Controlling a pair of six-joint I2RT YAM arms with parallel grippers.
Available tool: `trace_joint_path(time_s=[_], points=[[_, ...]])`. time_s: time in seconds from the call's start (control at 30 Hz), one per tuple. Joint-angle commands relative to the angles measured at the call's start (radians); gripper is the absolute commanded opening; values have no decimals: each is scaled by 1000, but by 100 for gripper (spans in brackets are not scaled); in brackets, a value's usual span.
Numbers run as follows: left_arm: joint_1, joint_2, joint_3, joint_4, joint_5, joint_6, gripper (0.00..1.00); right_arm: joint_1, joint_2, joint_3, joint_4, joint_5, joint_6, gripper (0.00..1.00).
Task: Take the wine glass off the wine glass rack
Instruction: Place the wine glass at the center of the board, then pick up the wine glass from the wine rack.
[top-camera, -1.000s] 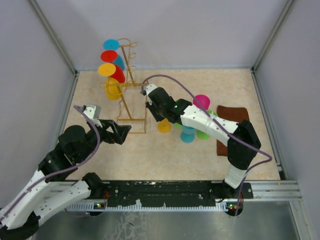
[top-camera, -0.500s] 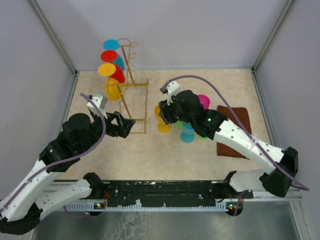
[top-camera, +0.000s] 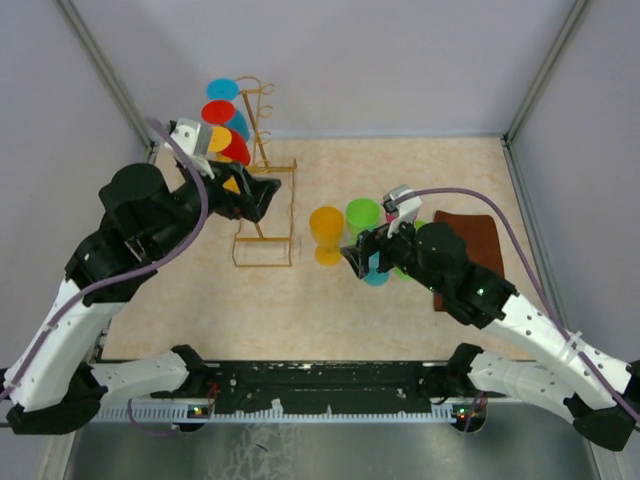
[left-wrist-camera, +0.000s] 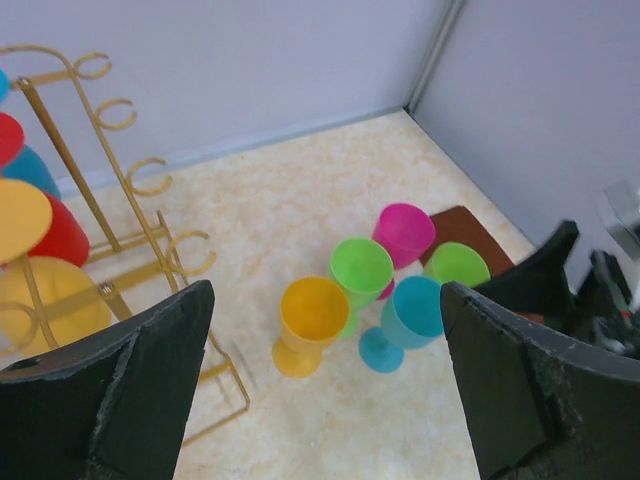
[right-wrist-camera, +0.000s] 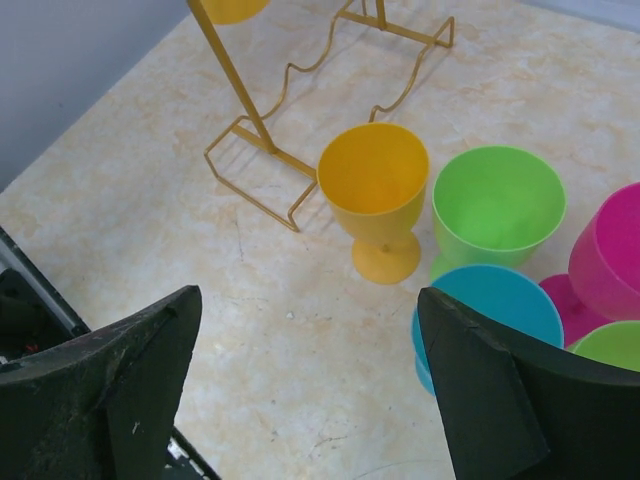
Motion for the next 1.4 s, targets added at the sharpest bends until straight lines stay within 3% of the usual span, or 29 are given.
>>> trace_joint_path(time_s=[0.0,0.13,0.4,0.53,0.7,0.97,1.2,1.37], points=[[108,90,124,-31,3,47,100,-3,-68,-23,69,16,67,90],[441,130,146,-8,249,5,100,-4,-98,-36,47,6,112,91],[889,197,113,46,586,-120,100,-3,-158,-39,10,-10,144,95],[1058,193,0,142,723,-202,100,-3,-180,-39,-8,18,146,97],[1101,199,-115,267,841,-267,96,-3,-188,-36,-17,30,141,99],[1109,314,-149,303,1018,-335,81,-3,-180,-31,-24,30,142,99],[1109,332,-187,391,1051,-394,79,-3,-197,-23,-49,27,167,99],[1110,364,-182,475,1128,-460,70,-3,-200,-25,-51,22,186,99]])
